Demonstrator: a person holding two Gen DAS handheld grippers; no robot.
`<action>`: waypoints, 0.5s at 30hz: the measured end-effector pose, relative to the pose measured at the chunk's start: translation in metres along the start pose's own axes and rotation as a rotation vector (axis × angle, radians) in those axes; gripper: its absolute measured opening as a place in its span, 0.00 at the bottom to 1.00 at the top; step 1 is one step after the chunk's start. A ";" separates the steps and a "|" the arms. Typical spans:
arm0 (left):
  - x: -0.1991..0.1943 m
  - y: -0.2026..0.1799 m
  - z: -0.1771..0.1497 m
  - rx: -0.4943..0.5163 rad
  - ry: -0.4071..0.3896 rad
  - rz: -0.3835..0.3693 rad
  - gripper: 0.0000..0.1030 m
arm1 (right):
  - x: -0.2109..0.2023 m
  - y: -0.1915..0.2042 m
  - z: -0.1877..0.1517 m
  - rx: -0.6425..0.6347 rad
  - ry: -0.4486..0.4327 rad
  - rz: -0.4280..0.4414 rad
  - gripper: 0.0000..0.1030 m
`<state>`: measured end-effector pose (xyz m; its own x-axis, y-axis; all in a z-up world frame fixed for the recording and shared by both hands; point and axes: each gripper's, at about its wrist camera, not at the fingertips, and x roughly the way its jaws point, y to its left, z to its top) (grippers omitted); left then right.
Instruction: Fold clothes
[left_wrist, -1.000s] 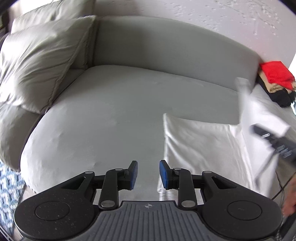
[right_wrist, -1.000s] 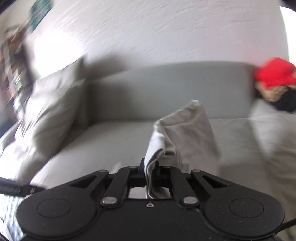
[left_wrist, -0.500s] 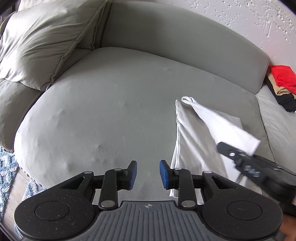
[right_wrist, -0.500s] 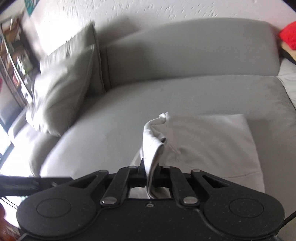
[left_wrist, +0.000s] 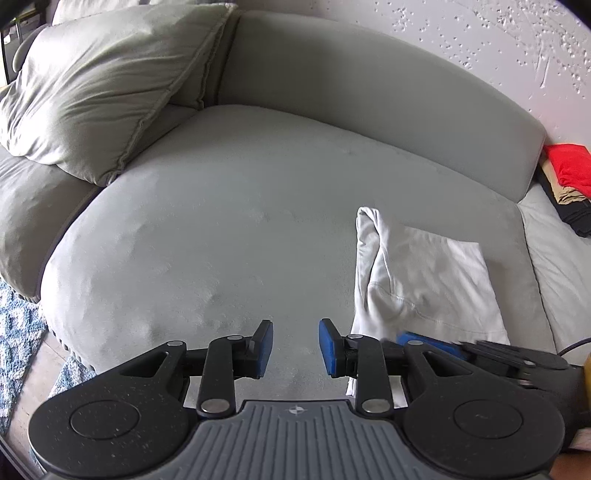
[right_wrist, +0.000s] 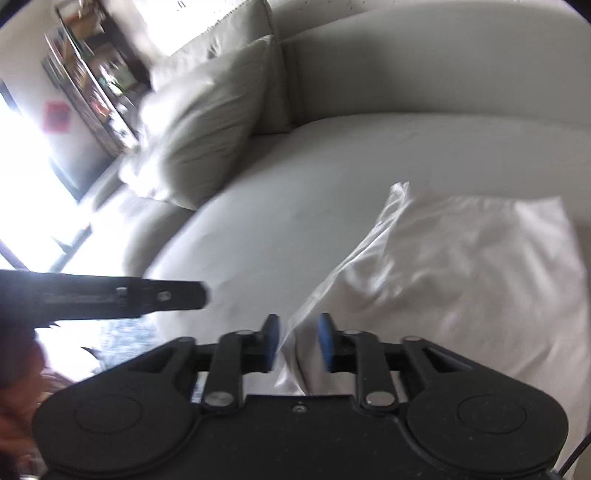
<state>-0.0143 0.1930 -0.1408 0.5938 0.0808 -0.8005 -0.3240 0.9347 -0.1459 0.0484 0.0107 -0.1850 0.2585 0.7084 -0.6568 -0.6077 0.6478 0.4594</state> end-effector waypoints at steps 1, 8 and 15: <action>0.000 0.000 -0.001 0.003 -0.001 -0.006 0.27 | -0.010 -0.006 0.000 0.012 -0.010 -0.009 0.28; 0.018 -0.038 0.008 0.134 0.055 -0.141 0.06 | -0.072 -0.058 0.001 0.068 -0.032 -0.174 0.25; 0.084 -0.089 0.013 0.317 0.255 -0.030 0.06 | -0.076 -0.084 -0.012 0.043 0.070 -0.313 0.23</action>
<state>0.0739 0.1210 -0.1873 0.3848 0.0007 -0.9230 -0.0427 0.9989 -0.0170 0.0710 -0.1008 -0.1807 0.3747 0.4529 -0.8090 -0.4744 0.8433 0.2524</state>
